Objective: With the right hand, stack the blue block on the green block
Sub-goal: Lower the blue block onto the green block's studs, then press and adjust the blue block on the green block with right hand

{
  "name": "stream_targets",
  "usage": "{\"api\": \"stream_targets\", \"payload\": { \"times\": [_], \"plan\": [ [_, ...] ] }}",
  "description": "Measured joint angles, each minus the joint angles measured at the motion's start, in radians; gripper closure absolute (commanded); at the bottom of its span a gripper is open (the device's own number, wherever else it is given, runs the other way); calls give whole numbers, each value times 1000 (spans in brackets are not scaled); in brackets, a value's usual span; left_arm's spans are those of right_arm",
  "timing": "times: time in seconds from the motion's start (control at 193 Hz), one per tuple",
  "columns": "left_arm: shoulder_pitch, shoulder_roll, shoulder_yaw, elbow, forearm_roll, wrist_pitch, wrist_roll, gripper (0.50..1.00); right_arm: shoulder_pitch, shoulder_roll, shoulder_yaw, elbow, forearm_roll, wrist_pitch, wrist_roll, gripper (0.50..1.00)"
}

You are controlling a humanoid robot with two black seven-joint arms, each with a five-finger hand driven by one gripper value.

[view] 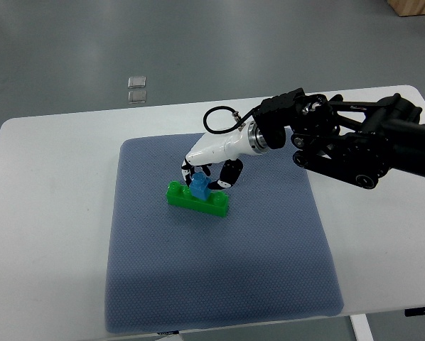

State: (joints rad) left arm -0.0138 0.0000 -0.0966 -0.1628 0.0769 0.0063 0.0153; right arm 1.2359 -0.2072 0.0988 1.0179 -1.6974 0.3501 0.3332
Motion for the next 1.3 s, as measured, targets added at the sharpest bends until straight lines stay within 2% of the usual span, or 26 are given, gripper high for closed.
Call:
{"api": "stream_targets", "payload": {
  "times": [0.14,0.478,1.298],
  "plan": [
    [0,0,0,0,0,0,0,500,-1,-4,6,2,16,41,12,973],
    [0,0,0,0,0,0,0,500,11,-11,30,-9,35,63,23,971],
    [0,0,0,0,0,0,0,500,-26,13,42,-37,34,6,20,971]
  ]
}}
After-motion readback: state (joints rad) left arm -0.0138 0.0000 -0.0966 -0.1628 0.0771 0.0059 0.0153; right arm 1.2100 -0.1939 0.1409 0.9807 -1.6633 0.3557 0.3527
